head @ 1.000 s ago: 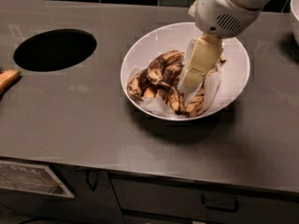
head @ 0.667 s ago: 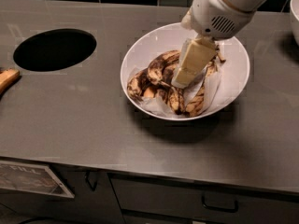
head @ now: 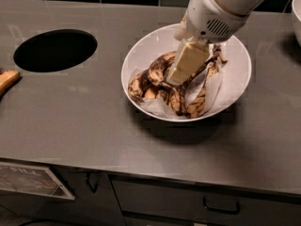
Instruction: Pick banana from white bowl
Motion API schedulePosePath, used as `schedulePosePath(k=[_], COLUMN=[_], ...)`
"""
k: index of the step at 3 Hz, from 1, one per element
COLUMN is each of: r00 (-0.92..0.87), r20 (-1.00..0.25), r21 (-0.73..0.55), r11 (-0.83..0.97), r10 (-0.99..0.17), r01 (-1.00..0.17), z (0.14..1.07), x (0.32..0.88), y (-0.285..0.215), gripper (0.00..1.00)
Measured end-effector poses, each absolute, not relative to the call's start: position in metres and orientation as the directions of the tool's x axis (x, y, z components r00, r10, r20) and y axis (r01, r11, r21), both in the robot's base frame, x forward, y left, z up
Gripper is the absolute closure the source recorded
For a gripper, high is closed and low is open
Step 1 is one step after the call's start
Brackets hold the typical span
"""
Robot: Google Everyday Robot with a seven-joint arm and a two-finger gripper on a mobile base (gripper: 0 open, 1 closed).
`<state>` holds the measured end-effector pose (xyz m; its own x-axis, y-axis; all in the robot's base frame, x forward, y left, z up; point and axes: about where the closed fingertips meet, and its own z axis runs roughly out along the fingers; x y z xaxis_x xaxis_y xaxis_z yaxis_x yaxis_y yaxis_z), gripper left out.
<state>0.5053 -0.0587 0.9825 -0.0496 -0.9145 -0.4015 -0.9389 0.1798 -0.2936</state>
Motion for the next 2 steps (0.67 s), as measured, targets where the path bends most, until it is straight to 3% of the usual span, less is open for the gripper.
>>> schedulePosePath(k=[2], r00=[-0.021], r20=[-0.424], r21=[-0.262], r11=[0.145], r10=[-0.906], r01=[-0.954], z=[0.9715], x=[0.5144], y=[-0.0432], gripper=[0.24])
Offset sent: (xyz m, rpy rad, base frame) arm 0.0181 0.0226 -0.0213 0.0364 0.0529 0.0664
